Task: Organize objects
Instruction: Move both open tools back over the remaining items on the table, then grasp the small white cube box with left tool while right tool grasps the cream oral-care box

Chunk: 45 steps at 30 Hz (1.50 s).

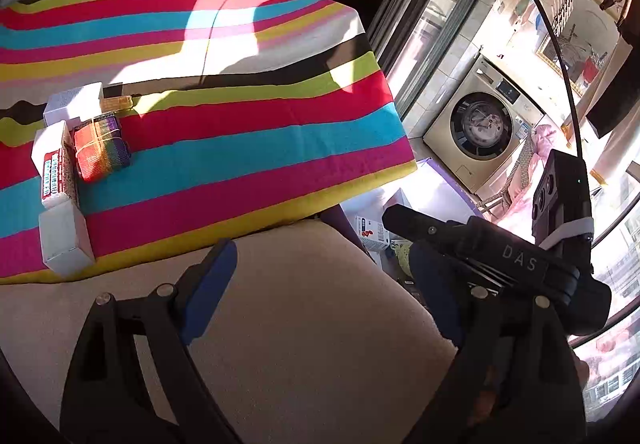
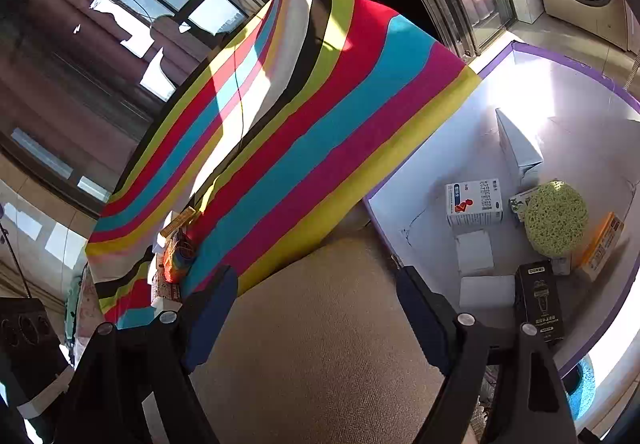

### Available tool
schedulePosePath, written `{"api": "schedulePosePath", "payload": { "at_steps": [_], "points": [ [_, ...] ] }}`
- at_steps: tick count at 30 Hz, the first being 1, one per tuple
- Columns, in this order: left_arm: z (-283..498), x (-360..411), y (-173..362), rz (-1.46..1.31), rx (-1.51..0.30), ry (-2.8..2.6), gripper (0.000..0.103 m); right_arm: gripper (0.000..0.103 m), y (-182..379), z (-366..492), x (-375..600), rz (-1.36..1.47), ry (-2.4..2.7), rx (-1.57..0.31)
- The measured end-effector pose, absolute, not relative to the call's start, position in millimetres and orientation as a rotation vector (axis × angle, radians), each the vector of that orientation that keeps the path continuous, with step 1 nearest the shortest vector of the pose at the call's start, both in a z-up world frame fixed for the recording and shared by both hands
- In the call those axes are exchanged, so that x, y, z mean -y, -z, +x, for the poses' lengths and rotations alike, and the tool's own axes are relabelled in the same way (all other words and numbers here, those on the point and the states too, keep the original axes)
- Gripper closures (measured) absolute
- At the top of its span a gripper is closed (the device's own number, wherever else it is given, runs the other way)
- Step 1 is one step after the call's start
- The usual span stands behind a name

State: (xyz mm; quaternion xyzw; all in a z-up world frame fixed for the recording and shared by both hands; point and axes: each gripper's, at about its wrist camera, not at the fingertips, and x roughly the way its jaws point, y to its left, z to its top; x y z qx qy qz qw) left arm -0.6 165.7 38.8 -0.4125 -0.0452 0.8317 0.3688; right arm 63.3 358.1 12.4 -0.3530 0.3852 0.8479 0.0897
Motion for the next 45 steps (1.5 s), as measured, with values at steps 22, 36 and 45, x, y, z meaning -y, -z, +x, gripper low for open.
{"api": "schedulePosePath", "payload": {
  "at_steps": [22, 36, 45],
  "points": [
    [-17.2, -0.6, -24.0, -1.201, 0.379, -2.454, 0.013, 0.018, -21.1, 20.6, -272.3, -1.220, -2.761, -0.892],
    [-61.1, -22.4, -13.0, -1.324, 0.228, -2.372, 0.013, 0.017, -15.8, -3.5, -237.8, -1.351, -2.827, -0.712],
    [-98.7, -46.2, 14.1, -1.484, 0.194, -2.296, 0.033, 0.014, -11.8, -11.1, -234.6, -1.374, -2.821, -0.688]
  ]
}}
